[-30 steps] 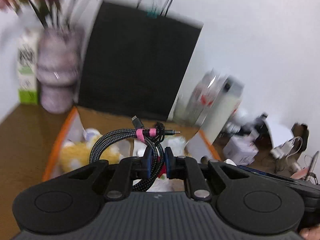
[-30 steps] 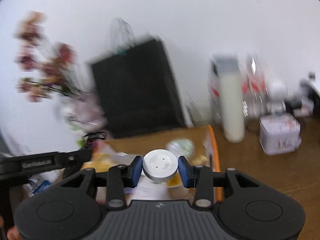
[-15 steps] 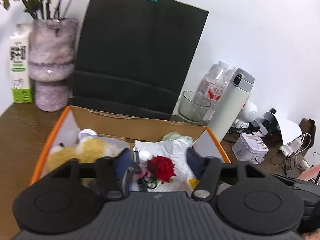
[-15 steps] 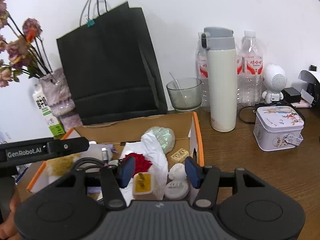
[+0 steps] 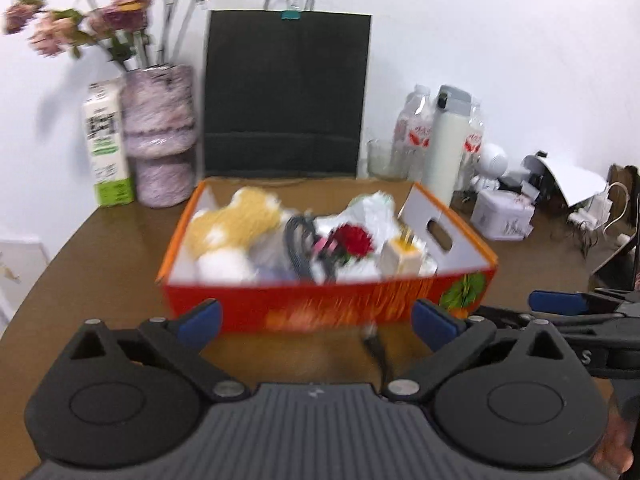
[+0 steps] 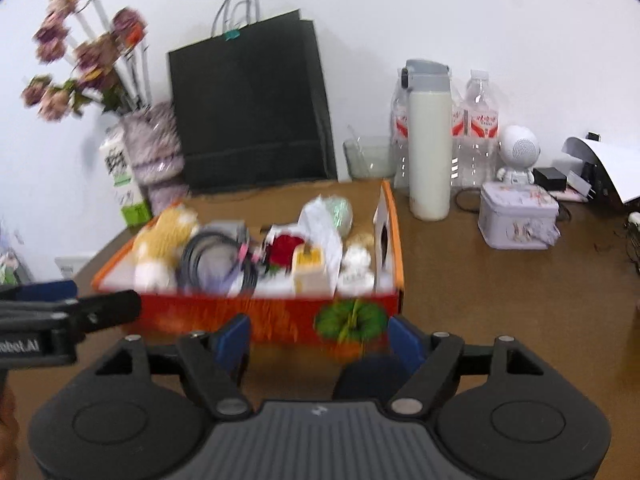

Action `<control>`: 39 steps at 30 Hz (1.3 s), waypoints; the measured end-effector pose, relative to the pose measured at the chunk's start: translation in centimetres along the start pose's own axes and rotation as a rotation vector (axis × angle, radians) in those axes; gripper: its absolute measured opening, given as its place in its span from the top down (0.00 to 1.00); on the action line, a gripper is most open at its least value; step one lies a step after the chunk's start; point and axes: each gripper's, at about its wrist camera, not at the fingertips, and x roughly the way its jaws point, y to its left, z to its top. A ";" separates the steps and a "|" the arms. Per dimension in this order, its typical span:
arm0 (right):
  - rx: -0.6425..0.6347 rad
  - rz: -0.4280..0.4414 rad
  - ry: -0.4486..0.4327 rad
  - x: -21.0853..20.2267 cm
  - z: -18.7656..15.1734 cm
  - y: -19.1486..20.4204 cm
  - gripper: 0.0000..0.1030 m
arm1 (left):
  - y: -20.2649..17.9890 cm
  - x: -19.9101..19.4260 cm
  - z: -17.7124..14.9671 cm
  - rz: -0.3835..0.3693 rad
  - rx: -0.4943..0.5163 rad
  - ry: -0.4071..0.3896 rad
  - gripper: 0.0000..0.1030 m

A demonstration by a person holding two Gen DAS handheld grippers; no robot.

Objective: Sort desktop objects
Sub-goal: 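Withdraw both open grippers from the box back over the table, then grasp the blue-and-white plastic pack with the left gripper while the right grasps the navy pouch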

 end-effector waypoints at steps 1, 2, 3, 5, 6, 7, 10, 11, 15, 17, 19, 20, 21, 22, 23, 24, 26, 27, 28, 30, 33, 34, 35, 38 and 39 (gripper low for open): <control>-0.018 0.006 0.000 -0.6 -1.0 0.3 0.24 | 0.2 -0.8 -0.9 0.009 -0.013 0.000 0.00; -0.046 0.017 -0.002 -1.1 -2.1 0.6 0.22 | 0.4 -1.4 -1.7 0.014 -0.023 0.003 0.00; -0.067 0.025 -0.006 -1.6 -2.9 0.8 0.19 | 0.5 -2.1 -2.4 0.016 -0.028 0.004 0.00; -0.099 0.035 -0.008 -2.3 -4.4 1.2 0.18 | 0.5 -3.2 -3.9 0.021 -0.035 0.000 0.00; -0.108 0.045 -0.002 -2.5 -5.0 1.3 0.17 | 0.5 -3.5 -4.5 0.027 -0.038 0.000 0.00; -0.115 0.056 0.008 -2.7 -5.5 1.3 0.17 | 0.4 -3.8 -5.0 0.035 -0.040 0.003 0.00; -0.157 0.098 0.017 -3.4 -6.9 1.7 0.15 | 0.1 -4.5 -6.4 0.059 -0.025 0.005 0.00; -0.177 0.117 0.008 -3.7 -7.3 1.8 0.14 | 0.2 -4.9 -6.8 0.069 -0.031 -0.003 0.00; -0.163 0.154 -0.037 -4.6 -8.5 0.9 0.11 | 0.2 -5.7 -8.6 0.083 -0.082 -0.024 0.00; -0.124 0.141 -0.028 -4.8 -8.9 0.6 0.11 | 0.0 -5.6 -9.6 0.096 -0.083 -0.012 0.00; -0.120 0.142 -0.030 -5.0 -9.4 0.6 0.11 | -0.4 -5.4 -10.8 0.121 -0.052 -0.005 0.00; -0.129 0.138 -0.040 -5.2 -9.6 0.7 0.11 | -0.7 -5.4 -11.4 0.130 -0.031 -0.009 0.00; -0.140 0.131 -0.053 -5.4 -9.7 0.7 0.10 | -0.9 -5.4 -11.9 0.128 -0.016 -0.011 0.00; -0.146 0.124 -0.058 -5.4 -9.7 0.8 0.10 | -0.9 -5.4 -12.2 0.119 -0.014 -0.006 0.00; -0.143 0.117 -0.058 -5.5 -9.8 0.7 0.10 | -0.8 -5.4 -12.2 0.107 -0.017 -0.002 0.00; -0.138 0.114 -0.054 -5.3 -9.8 0.7 0.10 | -0.7 -5.6 -12.2 0.100 -0.027 -0.007 0.00; -0.137 0.104 -0.048 -5.2 -9.9 0.8 0.10 | -0.4 -5.7 -12.2 0.090 -0.059 -0.023 0.00; -0.142 0.095 -0.051 -5.2 -9.9 0.9 0.10 | -0.3 -5.7 -12.3 0.088 -0.074 -0.020 0.00; -0.150 0.087 -0.055 -5.2 -10.0 1.0 0.10 | -0.2 -5.5 -12.4 0.084 -0.084 -0.011 0.00; -0.174 0.069 -0.069 -5.3 -10.1 1.3 0.10 | 0.0 -5.3 -12.3 0.082 -0.094 0.006 0.00; -0.199 0.058 -0.082 -5.6 -10.3 1.6 0.10 | 0.1 -5.4 -12.3 0.076 -0.106 0.000 0.00; -0.198 0.063 -0.084 -5.6 -10.2 1.6 0.10 | 0.1 -5.3 -12.4 0.076 -0.106 0.004 0.00; -0.192 0.069 -0.086 -5.7 -10.2 1.5 0.10 | 0.1 -5.3 -12.4 0.075 -0.105 0.010 0.00; -0.158 0.080 -0.089 -5.8 -10.0 0.9 0.10 | -0.1 -5.2 -12.3 0.075 -0.097 0.017 0.00; -0.147 0.076 -0.088 -5.8 -9.9 0.7 0.10 | -0.1 -5.2 -12.4 0.074 -0.095 0.017 0.00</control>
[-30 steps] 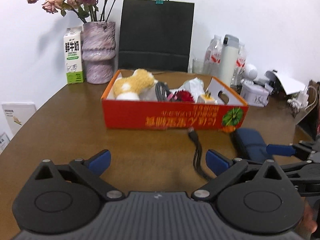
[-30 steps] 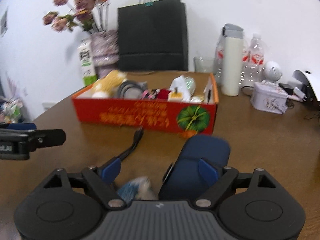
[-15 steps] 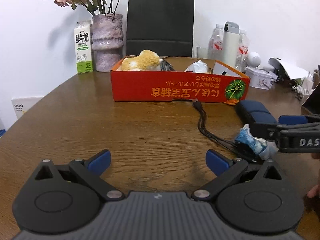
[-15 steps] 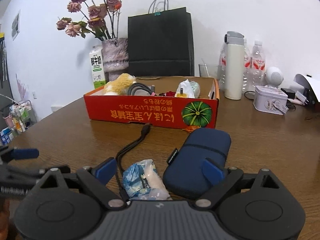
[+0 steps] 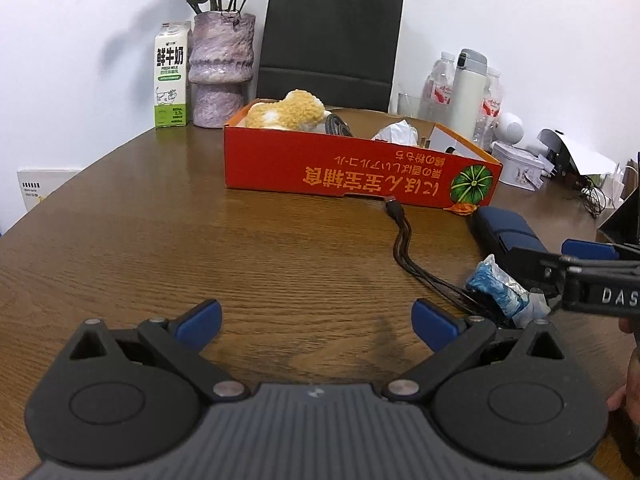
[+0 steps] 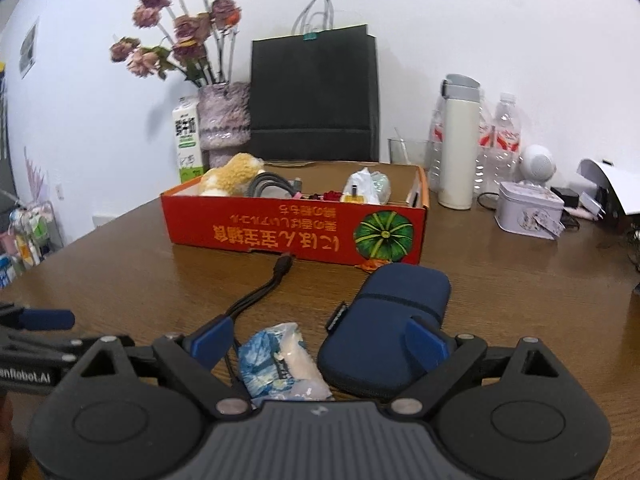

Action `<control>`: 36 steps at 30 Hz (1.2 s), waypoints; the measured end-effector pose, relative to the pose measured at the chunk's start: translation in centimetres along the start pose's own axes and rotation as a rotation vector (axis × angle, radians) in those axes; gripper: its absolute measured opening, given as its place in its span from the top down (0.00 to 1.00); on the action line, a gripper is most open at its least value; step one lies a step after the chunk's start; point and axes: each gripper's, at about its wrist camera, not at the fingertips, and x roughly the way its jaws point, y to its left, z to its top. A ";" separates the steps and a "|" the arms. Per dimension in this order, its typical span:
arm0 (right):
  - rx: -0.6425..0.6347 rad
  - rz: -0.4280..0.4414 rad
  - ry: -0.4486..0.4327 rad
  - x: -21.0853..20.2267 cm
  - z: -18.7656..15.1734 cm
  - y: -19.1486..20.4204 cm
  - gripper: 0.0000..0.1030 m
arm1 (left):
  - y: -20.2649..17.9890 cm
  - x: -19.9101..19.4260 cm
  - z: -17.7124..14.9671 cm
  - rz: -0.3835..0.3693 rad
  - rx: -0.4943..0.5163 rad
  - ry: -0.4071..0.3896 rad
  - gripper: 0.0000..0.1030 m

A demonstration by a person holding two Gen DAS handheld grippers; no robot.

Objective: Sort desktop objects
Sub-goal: 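Grasp the blue-and-white plastic pack with the left gripper while the right grasps the navy pouch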

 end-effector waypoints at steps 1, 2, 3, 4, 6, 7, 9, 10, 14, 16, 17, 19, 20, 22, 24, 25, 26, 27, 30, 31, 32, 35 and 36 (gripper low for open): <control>0.009 -0.004 0.001 0.0 0.0 -0.2 0.10 | 0.0 0.0 0.0 -0.001 0.002 -0.001 0.00; 0.019 -0.009 0.002 0.0 0.1 -0.4 0.10 | 0.0 0.0 0.0 -0.004 0.003 -0.002 0.00; 0.026 -0.013 0.001 0.0 0.0 -0.5 0.10 | -0.1 0.0 0.0 -0.004 0.004 -0.004 0.00; 0.032 -0.014 -0.001 0.0 0.0 -0.6 0.10 | -0.1 0.0 0.0 -0.005 0.005 -0.005 0.00; 0.037 -0.022 -0.003 0.0 0.0 -0.7 0.10 | -0.1 0.0 0.0 -0.009 0.007 -0.005 0.00; 0.039 -0.025 -0.003 0.0 0.1 -0.7 0.10 | -0.2 0.0 0.0 -0.012 0.009 -0.004 0.00; 0.041 -0.031 -0.001 0.1 0.1 -0.7 0.10 | -0.2 0.1 0.0 -0.017 0.011 -0.005 0.00; 0.041 -0.034 -0.001 0.1 0.1 -0.8 0.10 | -0.2 0.1 0.0 -0.020 0.012 -0.004 0.00; 0.045 -0.040 -0.006 0.1 0.0 -0.8 0.12 | -0.3 -0.1 0.0 -0.032 -0.005 -0.009 0.00; 0.056 -0.035 -0.014 -0.1 0.1 -1.0 0.12 | -0.5 0.0 0.2 -0.082 -0.046 0.001 0.00; 0.064 -0.033 -0.021 -0.3 0.2 -1.3 0.13 | -0.8 0.1 0.3 -0.109 -0.067 0.008 0.00; 0.095 -0.002 -0.024 -0.7 0.4 -2.1 0.24 | -1.7 0.1 0.7 -0.164 -0.092 0.011 0.00; 0.115 0.031 -0.014 -0.8 0.6 -2.9 0.28 | -2.4 0.0 0.9 -0.187 -0.084 0.006 0.00; 0.158 0.099 0.009 -1.0 1.0 -4.6 0.42 | -4.2 0.0 1.4 -0.225 -0.039 -0.013 0.00; 0.168 0.122 0.030 -1.1 1.5 -6.4 0.51 | -5.8 0.3 2.0 -0.244 0.025 -0.028 0.00; 0.166 0.105 0.035 -1.1 1.8 -7.3 0.54 | -6.7 0.8 2.4 -0.243 0.062 -0.035 0.00; 0.171 0.087 0.035 -1.1 2.0 -8.1 0.54 | -7.5 1.4 2.8 -0.239 0.088 -0.037 0.00; 0.186 0.068 0.040 -0.9 2.3 -9.2 0.53 | -8.2 2.1 3.2 -0.233 0.103 -0.030 0.00; 0.273 0.061 0.071 -0.2 2.7 -11.8 0.49 | -9.4 3.8 4.2 -0.247 0.110 0.016 0.01; 0.301 0.066 0.088 0.1 2.7 -12.4 0.44 | -9.4 3.8 4.3 -0.297 0.095 0.015 0.01; 0.311 0.069 0.100 0.4 2.8 -12.5 0.42 | -9.4 3.8 4.2 -0.345 0.088 0.013 0.00; 0.270 0.087 0.124 1.9 2.9 -11.2 0.21 | -10.5 4.7 3.5 -0.378 0.163 0.064 0.11; 0.257 0.090 0.140 2.6 3.1 -10.5 0.21 | -11.0 5.0 3.2 -0.362 0.197 0.085 0.24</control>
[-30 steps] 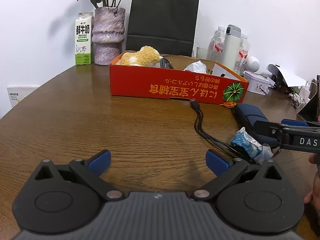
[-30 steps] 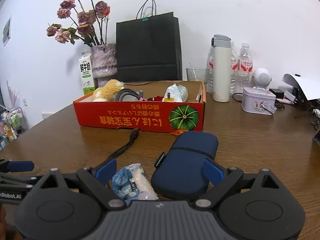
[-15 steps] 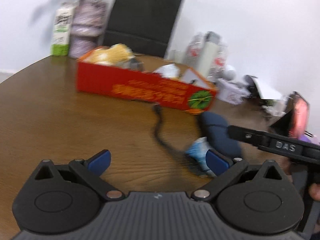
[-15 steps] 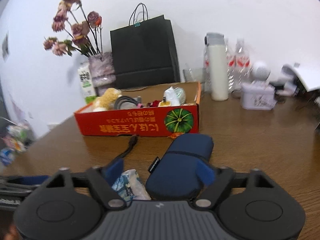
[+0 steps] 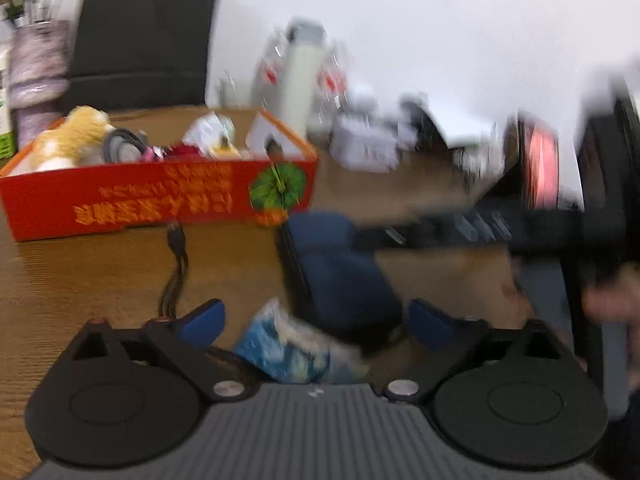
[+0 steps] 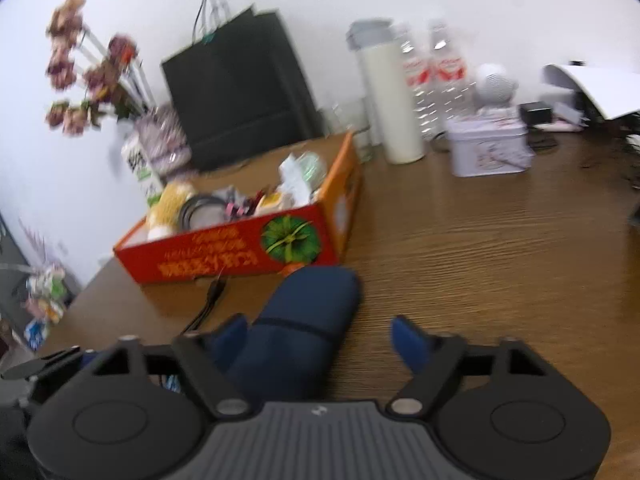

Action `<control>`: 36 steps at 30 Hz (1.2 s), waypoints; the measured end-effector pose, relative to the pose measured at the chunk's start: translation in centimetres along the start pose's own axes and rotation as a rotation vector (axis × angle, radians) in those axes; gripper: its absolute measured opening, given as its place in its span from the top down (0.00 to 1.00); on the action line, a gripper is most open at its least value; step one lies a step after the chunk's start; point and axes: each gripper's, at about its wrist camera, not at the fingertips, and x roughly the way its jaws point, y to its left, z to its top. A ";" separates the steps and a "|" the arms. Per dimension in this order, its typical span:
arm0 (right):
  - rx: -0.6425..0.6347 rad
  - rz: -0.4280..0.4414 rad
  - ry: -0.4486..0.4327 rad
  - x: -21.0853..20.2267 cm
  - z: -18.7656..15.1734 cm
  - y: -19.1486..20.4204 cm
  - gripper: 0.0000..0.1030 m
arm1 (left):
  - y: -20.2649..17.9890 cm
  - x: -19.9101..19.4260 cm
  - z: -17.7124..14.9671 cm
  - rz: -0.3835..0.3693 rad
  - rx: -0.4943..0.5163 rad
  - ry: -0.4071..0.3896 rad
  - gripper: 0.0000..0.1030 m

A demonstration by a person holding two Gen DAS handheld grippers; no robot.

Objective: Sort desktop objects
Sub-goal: 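Grasp the blue-and-white plastic pack with the left gripper while the right grasps the navy pouch, then carry the pack and pouch into the box and open both grippers there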

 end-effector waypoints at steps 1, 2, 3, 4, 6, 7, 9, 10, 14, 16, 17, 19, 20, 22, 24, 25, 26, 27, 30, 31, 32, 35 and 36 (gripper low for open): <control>-0.013 -0.007 0.016 0.8 0.2 0.6 0.21 | -0.3 0.5 -0.2 0.014 0.025 0.029 0.63; -0.030 -0.017 0.033 1.8 0.6 1.3 0.21 | -0.3 0.6 -0.5 0.017 0.030 0.046 0.81; -0.049 -0.033 0.052 2.9 0.9 2.0 0.22 | -0.1 0.5 -0.8 0.007 0.015 0.043 0.86; -0.066 -0.056 0.070 3.9 1.1 2.7 0.22 | 0.4 0.0 -1.0 -0.017 -0.017 0.030 0.89; -0.098 -0.109 0.103 5.7 1.3 3.7 0.22 | 1.2 -1.5 -1.3 -0.054 -0.079 -0.007 0.91; -0.117 -0.138 0.107 6.4 1.1 4.1 0.26 | 1.6 -2.5 -1.4 -0.063 -0.113 -0.040 0.91; -0.156 -0.173 0.099 6.9 0.4 4.6 0.31 | 2.4 -4.5 -1.5 -0.062 -0.149 -0.088 0.91; -0.165 -0.169 0.083 6.6 -0.1 4.7 0.33 | 2.8 -5.5 -1.5 -0.058 -0.167 -0.114 0.91; -0.128 -0.140 0.072 3.8 -1.6 4.1 0.37 | 5.0 -8.8 -1.8 -0.060 -0.228 -0.150 0.91; -0.123 -0.144 0.065 1.7 -3.4 4.2 0.37 | 5.7 -9.9 -2.1 -0.020 -0.220 -0.157 0.91; -0.125 -0.144 0.061 0.5 -4.5 4.4 0.36 | 6.0 -10.2 -2.4 0.004 -0.213 -0.157 0.91; -0.141 -0.136 0.052 -1.6 -6.6 5.2 0.30 | 6.7 -10.5 -3.1 0.034 -0.218 -0.143 0.91; -0.139 -0.140 0.048 -2.4 -7.5 5.8 0.29 | 7.0 -10.5 -3.5 0.035 -0.230 -0.131 0.91; -0.137 -0.174 0.043 -3.2 -8.6 7.2 0.27 | 7.3 -10.9 -4.4 0.032 -0.232 -0.119 0.91; -0.197 -0.229 0.069 -3.5 -9.4 8.9 0.28 | 7.0 -12.0 -5.1 0.039 -0.199 -0.140 0.91; -0.227 -0.245 0.067 -3.8 -9.9 9.6 0.33 | 6.9 -12.7 -5.6 0.043 -0.188 -0.150 0.91; -0.237 -0.246 0.063 -4.2 -10.2 10.0 0.35 | 6.9 -13.4 -6.0 0.044 -0.186 -0.163 0.91; -0.216 -0.243 0.063 -4.6 -10.5 10.2 0.39 | 7.0 -14.0 -6.3 0.042 -0.193 -0.174 0.91; -0.191 -0.249 0.038 -5.7 -10.7 11.1 0.42 | 7.9 -14.8 -6.8 0.047 -0.237 -0.169 0.91; -0.187 -0.245 0.017 -6.3 -10.7 11.6 0.42 | 8.2 -15.1 -6.6 0.055 -0.231 -0.170 0.91; -0.188 -0.240 -0.004 -6.9 -10.6 12.1 0.42 | 8.2 -15.4 -6.3 0.069 -0.223 -0.175 0.91; -0.176 -0.213 -0.049 -8.5 -9.3 12.9 0.42 | 8.6 -16.2 -4.2 0.098 -0.206 -0.211 0.91; -0.166 -0.195 -0.067 -9.0 -8.5 13.0 0.42 | 9.0 -16.2 -3.2 0.105 -0.214 -0.219 0.91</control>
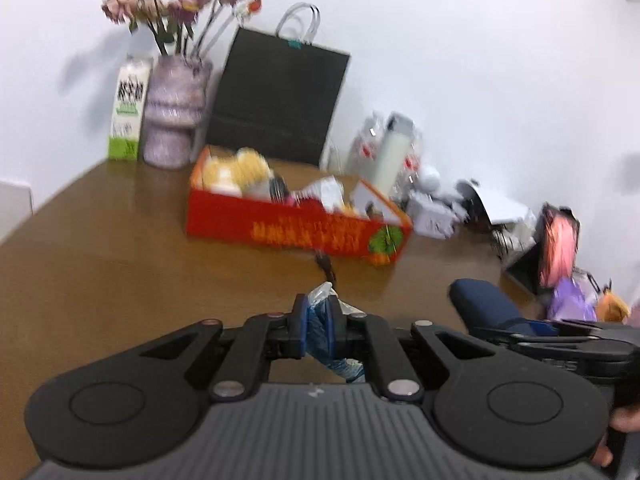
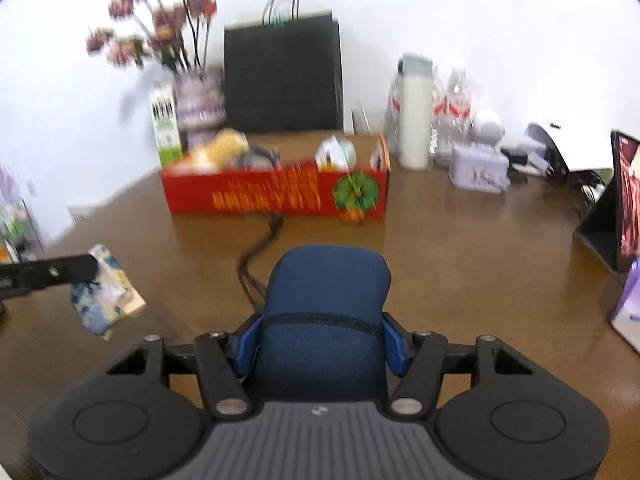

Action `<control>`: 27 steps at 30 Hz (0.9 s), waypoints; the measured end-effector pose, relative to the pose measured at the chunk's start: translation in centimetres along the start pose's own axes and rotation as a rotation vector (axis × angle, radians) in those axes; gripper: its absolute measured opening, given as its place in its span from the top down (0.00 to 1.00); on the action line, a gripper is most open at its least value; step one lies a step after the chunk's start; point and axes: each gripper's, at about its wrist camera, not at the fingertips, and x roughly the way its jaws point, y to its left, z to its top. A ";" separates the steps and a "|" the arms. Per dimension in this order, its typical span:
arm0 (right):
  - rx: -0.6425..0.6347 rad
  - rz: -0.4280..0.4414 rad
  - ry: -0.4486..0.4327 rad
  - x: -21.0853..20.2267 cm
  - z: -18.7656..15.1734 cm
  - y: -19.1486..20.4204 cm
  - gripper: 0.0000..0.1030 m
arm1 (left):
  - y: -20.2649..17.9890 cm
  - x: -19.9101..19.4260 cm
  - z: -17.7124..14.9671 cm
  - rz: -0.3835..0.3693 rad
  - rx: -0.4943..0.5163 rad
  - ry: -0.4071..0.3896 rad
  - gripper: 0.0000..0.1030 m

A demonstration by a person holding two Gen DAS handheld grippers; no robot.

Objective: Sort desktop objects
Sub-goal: 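Carry the pack and pouch into the box and open both grippers there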

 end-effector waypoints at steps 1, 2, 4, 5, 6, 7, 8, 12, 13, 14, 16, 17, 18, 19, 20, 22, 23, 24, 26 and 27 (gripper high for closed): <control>0.013 0.019 -0.020 -0.3 1.0 -0.2 0.42 | 0.2 0.6 1.5 0.010 -0.012 -0.007 0.91; 0.025 0.043 -0.041 -0.6 2.2 -0.5 0.42 | 0.5 1.4 3.0 0.017 -0.022 -0.011 0.91; 0.066 0.111 -0.079 -0.7 5.2 -1.5 0.42 | 1.0 3.8 6.4 0.019 -0.042 0.007 0.91; 0.084 0.153 -0.093 -0.5 7.0 -2.1 0.42 | 1.2 5.5 8.4 0.017 -0.055 0.017 0.91; 0.098 0.188 -0.104 0.1 9.0 -2.7 0.42 | 1.4 6.9 9.9 0.015 -0.060 0.020 0.91; 0.093 0.211 -0.111 0.9 10.9 -3.1 0.42 | 1.3 8.7 11.5 0.026 -0.056 0.014 0.91; 0.085 0.231 -0.116 2.2 12.9 -3.4 0.42 | 1.1 10.8 12.9 0.038 -0.024 0.017 0.91; 0.139 0.270 -0.068 10.1 19.9 -5.1 0.42 | 0.2 19.6 16.3 0.071 0.043 0.091 0.91; 0.145 0.265 -0.047 12.4 21.1 -5.4 0.42 | 0.3 21.5 16.9 0.068 0.032 0.107 0.91; 0.152 0.251 -0.031 14.8 22.1 -5.8 0.42 | 0.4 23.1 17.3 0.071 0.029 0.123 0.91; 0.166 0.221 -0.012 19.1 23.4 -6.5 0.42 | 0.4 26.2 17.9 0.086 0.037 0.156 0.91; 0.177 0.216 -0.005 21.1 23.8 -6.9 0.42 | 0.3 27.2 17.8 0.091 0.049 0.168 0.90; 0.185 0.227 0.008 23.1 23.9 -7.2 0.41 | 0.2 28.2 17.7 0.094 0.067 0.181 0.90; 0.185 0.237 0.022 24.7 24.0 -7.5 0.39 | 0.2 29.2 17.6 0.088 0.089 0.196 0.85; 0.184 0.240 0.039 26.4 24.1 -7.7 0.37 | 0.2 29.9 17.4 0.081 0.106 0.207 0.69; 0.209 0.207 0.074 29.2 24.0 -8.2 0.35 | 0.3 30.7 17.3 0.080 0.140 0.208 0.48; 0.225 0.188 0.085 30.1 23.9 -8.6 0.35 | 0.4 30.7 17.4 0.082 0.146 0.185 0.48; 0.228 0.177 0.088 30.6 23.9 -8.8 0.35 | 0.5 30.5 17.5 0.082 0.144 0.171 0.48; 0.213 0.169 0.079 30.9 23.9 -8.7 0.34 | 0.8 30.4 18.1 0.078 0.123 0.161 0.44; 0.191 0.169 0.071 30.6 23.9 -8.5 0.32 | 1.0 30.3 18.5 0.088 0.113 0.159 0.42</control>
